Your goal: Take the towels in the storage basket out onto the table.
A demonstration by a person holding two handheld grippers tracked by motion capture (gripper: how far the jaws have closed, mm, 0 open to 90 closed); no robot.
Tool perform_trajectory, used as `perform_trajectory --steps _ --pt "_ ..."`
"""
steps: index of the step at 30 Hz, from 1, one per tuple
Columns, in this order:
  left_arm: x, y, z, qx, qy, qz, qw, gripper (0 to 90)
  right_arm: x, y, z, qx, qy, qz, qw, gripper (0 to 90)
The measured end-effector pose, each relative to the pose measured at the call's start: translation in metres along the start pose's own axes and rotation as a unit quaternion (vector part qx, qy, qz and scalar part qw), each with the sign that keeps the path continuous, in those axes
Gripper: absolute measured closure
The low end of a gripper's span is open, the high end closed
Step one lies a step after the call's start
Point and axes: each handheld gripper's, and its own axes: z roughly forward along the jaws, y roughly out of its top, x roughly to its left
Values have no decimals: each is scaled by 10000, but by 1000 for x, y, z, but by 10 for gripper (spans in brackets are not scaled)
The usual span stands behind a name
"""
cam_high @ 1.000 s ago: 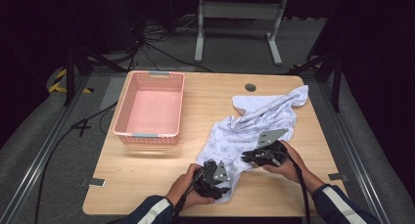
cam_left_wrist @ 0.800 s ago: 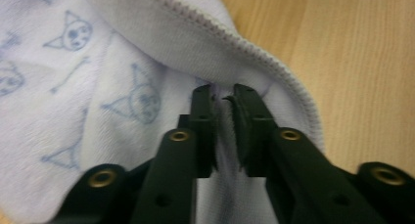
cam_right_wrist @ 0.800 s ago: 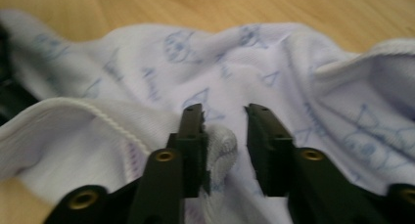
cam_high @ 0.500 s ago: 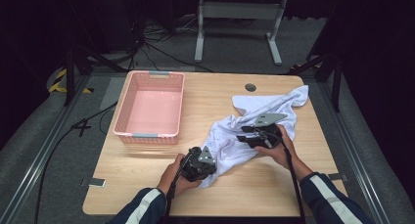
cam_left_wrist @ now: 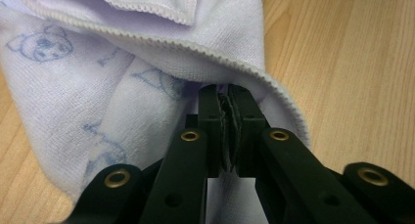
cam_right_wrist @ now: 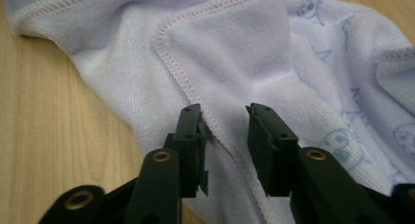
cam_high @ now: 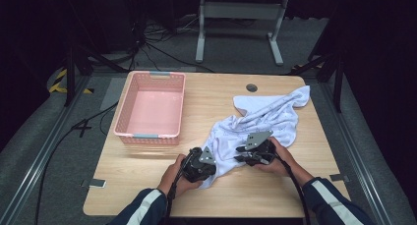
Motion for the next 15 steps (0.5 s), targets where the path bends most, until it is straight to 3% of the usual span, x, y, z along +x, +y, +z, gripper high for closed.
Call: perform_trajectory --steps 2,3,4,6,10,11,14,15 --pt "-1 0 0 -15 2 -26 10000 852 -3 -2 -3 -42 -4 45 10000 803" --pt "-1 0 0 -15 2 -26 10000 852 -3 -2 -3 -42 -4 45 10000 803" --pt "-1 0 -1 43 9 -9 10000 853 -6 -3 -8 -20 -41 29 10000 886" --pt "-1 -2 -2 54 18 -36 10000 853 -7 -5 -16 -72 36 91 9999 891" --pt "-3 -4 -6 115 -5 -49 9999 853 -6 -8 -35 -109 184 -7 9998 893" --pt "-5 -5 -7 139 -14 -13 9999 849 -1 -12 -54 -191 453 -149 9987 893" --pt "-17 -14 -16 251 -204 -25 9995 849 9 -22 -80 -180 748 -247 9967 893" --pt "-17 -14 -16 251 -204 -25 9995 848 9 -22 -80 -180 748 -247 9967 893"
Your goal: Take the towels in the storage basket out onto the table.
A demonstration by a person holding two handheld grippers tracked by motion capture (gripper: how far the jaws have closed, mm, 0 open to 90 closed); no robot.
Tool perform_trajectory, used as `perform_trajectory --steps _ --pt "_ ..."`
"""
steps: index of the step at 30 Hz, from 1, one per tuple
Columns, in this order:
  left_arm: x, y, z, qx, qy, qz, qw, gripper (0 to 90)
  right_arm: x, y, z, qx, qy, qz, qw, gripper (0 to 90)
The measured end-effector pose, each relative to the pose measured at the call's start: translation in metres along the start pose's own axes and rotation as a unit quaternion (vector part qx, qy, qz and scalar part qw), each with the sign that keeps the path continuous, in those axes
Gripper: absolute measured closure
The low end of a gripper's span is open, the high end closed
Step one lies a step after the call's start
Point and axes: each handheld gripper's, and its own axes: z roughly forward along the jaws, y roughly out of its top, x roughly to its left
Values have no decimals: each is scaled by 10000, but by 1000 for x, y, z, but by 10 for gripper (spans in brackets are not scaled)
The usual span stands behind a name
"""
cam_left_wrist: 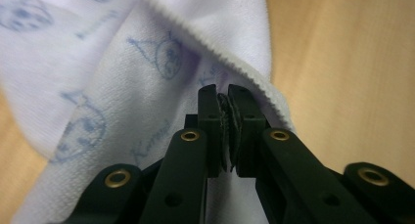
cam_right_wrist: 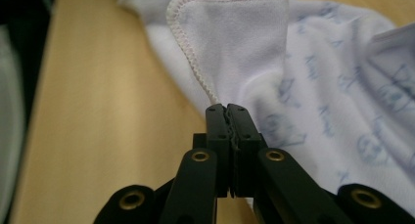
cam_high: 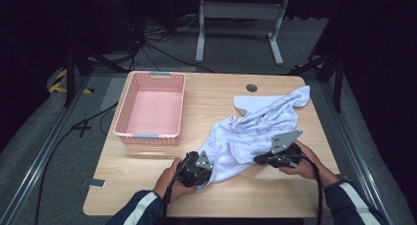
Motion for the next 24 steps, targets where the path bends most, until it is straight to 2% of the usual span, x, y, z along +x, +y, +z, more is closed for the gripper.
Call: perform_trajectory --steps 1,3,4,5,7,8,11,12,13,14,15,16,17,18,19,20,21,22,23,24 --pt "-9 -6 -4 77 -133 6 9999 846 16 -12 -18 73 307 -46 9995 892" --pt "-22 -10 -7 106 -284 59 9995 843 30 -23 -30 181 511 -123 9985 892" --pt "-22 -10 -7 106 -284 59 9995 839 30 -23 -30 181 511 -123 9985 892" --pt "-31 -11 -7 135 -406 85 9990 839 38 -29 -36 245 596 -128 9978 892" --pt "-47 -10 -6 219 -552 283 9978 818 56 -43 -47 347 829 -142 9959 891" --pt "-60 -8 -5 316 -750 434 9957 788 69 -54 -54 432 978 -148 9942 891" --pt "-71 -2 -3 215 -1024 488 9933 743 79 -67 -60 464 1077 -81 9931 885" --pt "-71 -2 -3 215 -1024 488 9933 699 79 -67 -60 464 1077 -81 9931 885" --pt "-73 7 -7 50 -892 571 9944 637 82 -73 -62 477 1070 -28 9931 769" --pt "-71 10 -9 0 -788 597 9951 589 82 -74 -64 395 842 96 9956 725" --pt "-65 14 -12 -82 -635 682 9956 576 80 -75 -67 314 724 180 9967 725" --pt "-65 14 -12 -82 -635 682 9956 552 76 -76 -70 173 598 267 9977 663" --pt "-47 21 -15 -231 -157 624 9977 517 71 -75 -74 -2 268 447 9986 585" --pt "-38 24 -14 -261 -67 592 9979 506 64 -74 -76 -144 -45 713 9973 611" --pt "-28 26 -11 -351 88 499 9981 502 58 -74 -77 -240 -253 828 9960 600" --pt "-28 26 -11 -351 88 499 9981 512 58 -74 -77 -240 -253 828 9960 600" --pt "-10 32 -2 -351 364 373 9980 515 37 -73 -75 -372 -1034 1227 9863 586" --pt "-3 35 4 -279 505 385 9976 518 29 -73 -72 -311 -1271 1362 9820 589" --pt "4 38 10 -286 514 320 9978 531 18 -73 -67 -308 -1515 1451 9773 589" --pt "4 38 10 -286 514 320 9978 538 6 -74 -62 -299 -1694 1545 9729 591"
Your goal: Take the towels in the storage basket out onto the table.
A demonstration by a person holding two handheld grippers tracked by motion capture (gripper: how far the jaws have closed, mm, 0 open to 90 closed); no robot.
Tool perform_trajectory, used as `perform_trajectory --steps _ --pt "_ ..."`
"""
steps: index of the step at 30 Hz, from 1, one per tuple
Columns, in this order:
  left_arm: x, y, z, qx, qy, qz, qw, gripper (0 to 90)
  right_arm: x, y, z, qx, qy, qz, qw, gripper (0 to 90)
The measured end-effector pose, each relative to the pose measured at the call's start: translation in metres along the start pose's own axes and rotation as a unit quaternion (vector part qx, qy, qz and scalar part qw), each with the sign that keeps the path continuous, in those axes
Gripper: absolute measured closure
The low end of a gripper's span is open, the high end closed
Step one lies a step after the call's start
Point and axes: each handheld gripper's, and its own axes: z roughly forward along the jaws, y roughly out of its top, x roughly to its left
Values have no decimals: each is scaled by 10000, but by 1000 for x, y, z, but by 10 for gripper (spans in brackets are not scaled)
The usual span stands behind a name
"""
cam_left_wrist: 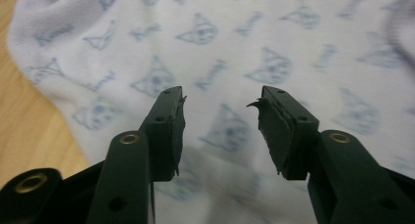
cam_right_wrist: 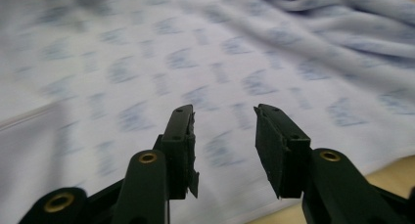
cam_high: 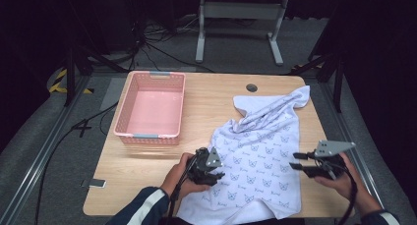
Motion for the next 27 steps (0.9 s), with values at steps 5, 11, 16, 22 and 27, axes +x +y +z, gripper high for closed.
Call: perform_trajectory --steps 5,11,16,22,27 --pt "14 3 25 203 -151 -290 9993 541 -35 2 43 226 -369 487 9979 592" --pt "-4 -3 19 182 -335 -239 9990 535 -37 -11 53 738 -145 541 9957 579" --pt "-32 -10 11 159 -779 -352 9962 547 -27 -23 40 844 2 575 9948 583" --pt "-64 -10 4 397 -1424 12 9890 530 -13 -35 15 1219 549 755 9881 587" --pt "-40 7 0 -158 -898 -37 9958 435 -8 -40 -7 1922 711 749 9759 643"
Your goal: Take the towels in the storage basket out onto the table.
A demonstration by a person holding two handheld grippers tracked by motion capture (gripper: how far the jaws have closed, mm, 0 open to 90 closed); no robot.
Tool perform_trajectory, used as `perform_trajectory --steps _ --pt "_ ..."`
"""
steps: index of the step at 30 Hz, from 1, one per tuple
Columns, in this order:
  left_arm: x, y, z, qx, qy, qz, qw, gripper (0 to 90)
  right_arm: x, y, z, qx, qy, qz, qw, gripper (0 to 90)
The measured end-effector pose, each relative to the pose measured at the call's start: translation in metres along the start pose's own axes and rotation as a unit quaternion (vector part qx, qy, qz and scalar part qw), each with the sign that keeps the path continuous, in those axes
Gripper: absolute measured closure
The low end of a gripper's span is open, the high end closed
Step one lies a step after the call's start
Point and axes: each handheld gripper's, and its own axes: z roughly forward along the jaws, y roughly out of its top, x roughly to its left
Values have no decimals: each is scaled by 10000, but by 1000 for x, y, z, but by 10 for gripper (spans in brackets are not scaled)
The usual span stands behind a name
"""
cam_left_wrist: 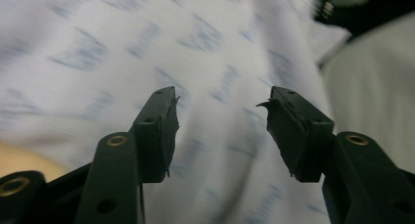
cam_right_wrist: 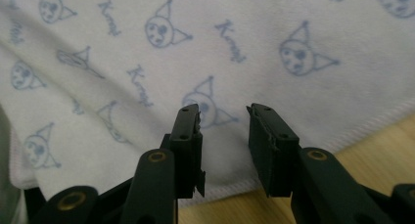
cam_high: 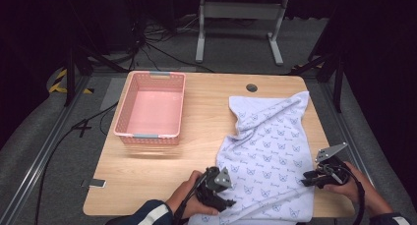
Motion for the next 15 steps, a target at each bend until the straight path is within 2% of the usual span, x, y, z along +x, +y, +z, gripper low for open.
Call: perform_trajectory --steps 2,3,4,5,6,8,9,10,11,12,14,15 --pt "16 8 2 -151 280 -79 9995 411 -5 5 -6 -379 -330 87 9987 600" --pt "25 13 5 -196 409 -69 9989 404 -9 9 -7 -615 -547 170 9965 595" --pt "35 17 9 -216 627 -13 9978 418 -14 13 -7 -820 -736 256 9936 593" --pt "35 17 9 -216 627 -13 9978 463 -14 13 -7 -820 -736 256 9936 593" --pt "44 21 13 -220 764 -68 9968 463 -22 18 -5 -1064 -977 265 9892 609" --pt "61 26 21 -123 1007 -118 9948 517 -37 27 2 -1236 -1330 374 9827 626" --pt "70 28 25 -108 1046 -274 9941 523 -44 30 7 -1369 -1496 414 9784 625" --pt "75 28 29 -71 1118 -293 9933 545 -53 32 12 -1576 -1530 427 9746 626" --pt "77 28 32 -1 1252 -196 9919 579 -61 34 18 -1626 -1514 568 9734 623" --pt "80 27 34 96 1271 -223 9916 611 -64 36 22 -1603 -1574 571 9728 626" --pt "81 24 37 206 1201 -229 9923 661 -69 35 29 -1430 -1563 544 9758 635" --pt "81 23 36 235 1165 -216 9927 680 -69 33 28 -1477 -1452 636 9763 637"
